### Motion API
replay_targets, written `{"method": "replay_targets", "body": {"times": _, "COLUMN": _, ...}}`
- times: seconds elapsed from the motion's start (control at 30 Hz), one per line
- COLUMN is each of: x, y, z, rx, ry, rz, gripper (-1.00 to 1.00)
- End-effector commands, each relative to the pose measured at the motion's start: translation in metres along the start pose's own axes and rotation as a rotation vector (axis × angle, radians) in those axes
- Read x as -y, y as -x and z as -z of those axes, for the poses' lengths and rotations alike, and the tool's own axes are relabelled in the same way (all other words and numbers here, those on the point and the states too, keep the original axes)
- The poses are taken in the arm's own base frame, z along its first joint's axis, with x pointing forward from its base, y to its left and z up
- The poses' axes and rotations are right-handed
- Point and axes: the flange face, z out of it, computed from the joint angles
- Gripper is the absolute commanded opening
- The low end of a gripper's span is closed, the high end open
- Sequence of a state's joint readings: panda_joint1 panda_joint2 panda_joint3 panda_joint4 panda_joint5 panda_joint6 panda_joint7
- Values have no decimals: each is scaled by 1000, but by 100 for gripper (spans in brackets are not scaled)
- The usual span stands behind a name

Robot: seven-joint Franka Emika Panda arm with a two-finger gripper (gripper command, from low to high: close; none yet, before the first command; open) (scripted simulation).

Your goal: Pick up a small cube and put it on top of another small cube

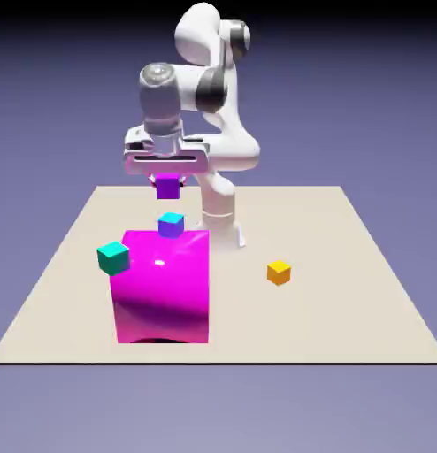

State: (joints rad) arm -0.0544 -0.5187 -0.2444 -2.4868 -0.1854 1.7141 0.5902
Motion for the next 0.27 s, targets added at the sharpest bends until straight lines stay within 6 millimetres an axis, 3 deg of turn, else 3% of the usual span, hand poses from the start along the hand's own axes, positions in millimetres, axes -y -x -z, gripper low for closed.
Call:
{"method": "replay_targets", "body": {"times": 0.0, "x": 1, "y": -1, "z": -15, "rx": -2, "ry": 2, "rz": 0, "gripper": -100}}
{"method": "replay_targets", "body": {"times": 0.1, "x": 2, "y": -2, "z": -54, "rx": -1, "ry": 1, "rz": 1, "gripper": -100}}
{"method": "replay_targets", "body": {"times": 0.13, "x": 2, "y": -2, "z": -54, "rx": -1, "ry": 1, "rz": 1, "gripper": 100}}
{"method": "replay_targets", "body": {"times": 0.17, "x": 2, "y": -2, "z": -54, "rx": -1, "ry": 1, "rz": 1, "gripper": 100}}
{"method": "replay_targets", "body": {"times": 0.23, "x": 1, "y": -2, "z": -24, "rx": -2, "ry": 2, "rz": 0, "gripper": 100}}
